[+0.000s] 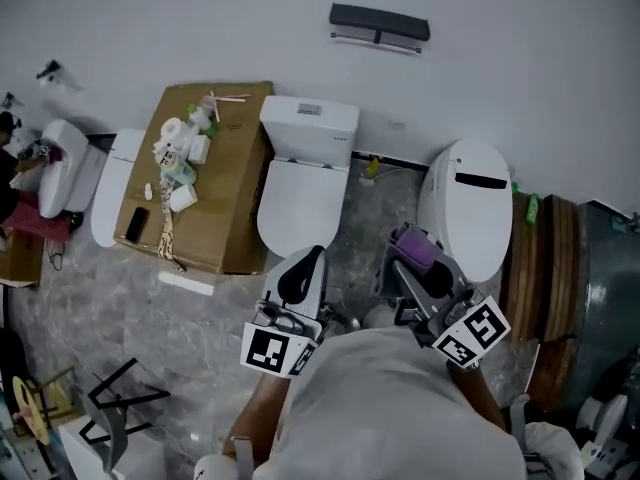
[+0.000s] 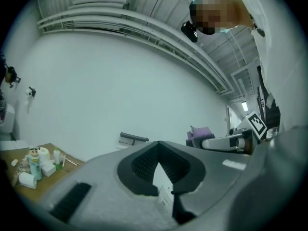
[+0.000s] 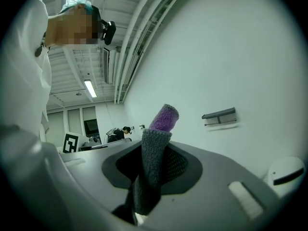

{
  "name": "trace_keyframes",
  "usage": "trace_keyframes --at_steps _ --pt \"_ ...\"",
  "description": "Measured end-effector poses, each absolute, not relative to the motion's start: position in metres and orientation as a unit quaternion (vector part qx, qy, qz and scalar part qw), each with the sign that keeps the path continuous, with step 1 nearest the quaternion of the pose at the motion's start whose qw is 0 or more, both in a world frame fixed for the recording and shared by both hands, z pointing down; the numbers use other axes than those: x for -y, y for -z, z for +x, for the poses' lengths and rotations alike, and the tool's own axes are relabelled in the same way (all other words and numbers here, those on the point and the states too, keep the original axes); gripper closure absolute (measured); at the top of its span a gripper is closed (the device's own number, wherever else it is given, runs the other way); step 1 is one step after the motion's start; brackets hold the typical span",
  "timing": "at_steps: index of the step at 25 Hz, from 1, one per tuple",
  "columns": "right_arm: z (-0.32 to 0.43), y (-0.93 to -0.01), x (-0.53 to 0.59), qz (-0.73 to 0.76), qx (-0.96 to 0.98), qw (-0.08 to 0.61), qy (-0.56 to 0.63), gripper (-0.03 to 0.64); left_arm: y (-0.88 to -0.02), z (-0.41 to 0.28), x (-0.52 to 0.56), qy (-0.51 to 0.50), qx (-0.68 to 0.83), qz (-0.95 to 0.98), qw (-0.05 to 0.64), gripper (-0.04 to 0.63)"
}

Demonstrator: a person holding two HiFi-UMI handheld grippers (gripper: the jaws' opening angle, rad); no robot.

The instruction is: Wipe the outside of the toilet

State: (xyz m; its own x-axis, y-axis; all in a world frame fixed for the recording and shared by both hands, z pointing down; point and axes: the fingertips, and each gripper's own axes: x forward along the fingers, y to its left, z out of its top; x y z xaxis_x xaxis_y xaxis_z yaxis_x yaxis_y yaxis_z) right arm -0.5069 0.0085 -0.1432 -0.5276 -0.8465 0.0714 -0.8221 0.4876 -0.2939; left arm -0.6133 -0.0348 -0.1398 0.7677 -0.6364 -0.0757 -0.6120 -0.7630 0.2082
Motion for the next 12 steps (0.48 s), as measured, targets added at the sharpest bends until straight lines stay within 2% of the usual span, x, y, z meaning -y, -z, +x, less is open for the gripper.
trace_keyframes --at_steps 12 --pt "-0.568 0.129 -0.014 -0.418 -0.892 0.029 0.171 0.526 0.131 -0.684 0.017 0.077 0.419 0.901 0.08 0.591"
